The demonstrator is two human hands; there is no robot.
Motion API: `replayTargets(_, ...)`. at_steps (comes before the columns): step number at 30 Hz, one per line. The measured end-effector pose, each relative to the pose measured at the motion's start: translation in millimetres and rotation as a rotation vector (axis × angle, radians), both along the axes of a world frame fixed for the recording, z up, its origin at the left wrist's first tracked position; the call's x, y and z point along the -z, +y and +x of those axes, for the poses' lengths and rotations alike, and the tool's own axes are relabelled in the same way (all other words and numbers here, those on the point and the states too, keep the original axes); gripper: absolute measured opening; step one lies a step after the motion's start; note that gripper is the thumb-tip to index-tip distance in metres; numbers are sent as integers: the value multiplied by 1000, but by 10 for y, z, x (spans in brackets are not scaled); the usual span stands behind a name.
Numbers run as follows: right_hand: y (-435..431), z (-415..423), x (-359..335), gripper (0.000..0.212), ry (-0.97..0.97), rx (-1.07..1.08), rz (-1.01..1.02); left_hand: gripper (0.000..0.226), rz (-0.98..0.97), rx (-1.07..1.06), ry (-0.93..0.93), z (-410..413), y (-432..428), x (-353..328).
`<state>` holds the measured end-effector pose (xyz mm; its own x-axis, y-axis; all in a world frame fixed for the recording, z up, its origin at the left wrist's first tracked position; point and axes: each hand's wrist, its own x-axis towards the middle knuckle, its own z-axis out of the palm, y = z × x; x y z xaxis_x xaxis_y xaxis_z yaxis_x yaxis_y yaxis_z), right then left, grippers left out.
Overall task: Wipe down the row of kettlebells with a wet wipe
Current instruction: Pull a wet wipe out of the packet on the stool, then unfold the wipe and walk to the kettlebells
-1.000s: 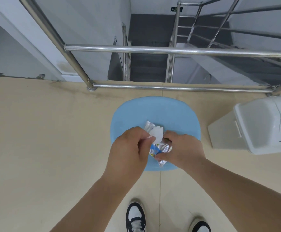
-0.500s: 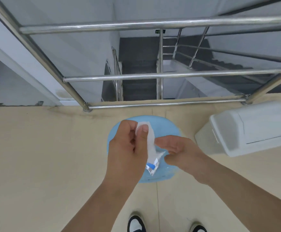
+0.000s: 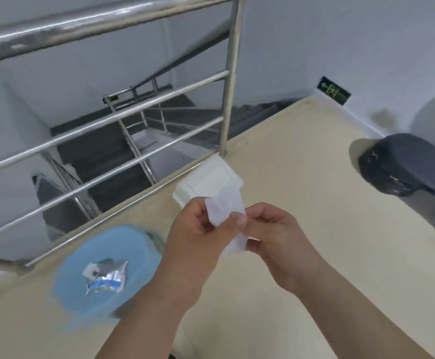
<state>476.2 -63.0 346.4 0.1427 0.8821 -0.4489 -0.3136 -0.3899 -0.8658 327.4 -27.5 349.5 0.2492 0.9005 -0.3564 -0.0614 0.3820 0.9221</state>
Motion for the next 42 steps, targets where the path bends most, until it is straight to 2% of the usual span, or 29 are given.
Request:
replayTargets(5,-1059,1554,-645,13,60,200,51,22,-1,272,-106,1626,-707,-687)
replayTargets(9,-2063,2748,-1008,23,102,350,87,36,-43,496,-157,2924,-1452,-1068)
replayTargets(13,-3019,3681,-1188,19,117,552,80,40,-117,746,-142,4009,-2127,-1260)
replayTargets(18,-4006,4548,-1297,25,67,832,69,26,-87,1093,-80,5201,-2764,-1234)
replayTargets(24,-4783,5508,-1238,20,-121,1063,-6,13,-119,1261,-60,6606,-3376,-1245)
replayTargets(31,-5226,6594,-1126,23,-153,1514,-158,31,-70,1405,-41,8204,-4067,-1201)
replayTargets(34,-5519,7006,-1120,19,-192,1676,-217,30,-27,1463,-1,8757,-4495,-1216)
replayTargets(39,-6359,7677,-1102,20,-217,1799,-246,24,18,1645,60,9628,-5236,-1255)
replayTargets(42,-6934,8082,-1068,26,-189,1835,-215,26,5,1661,74,10123,-5733,-1194)
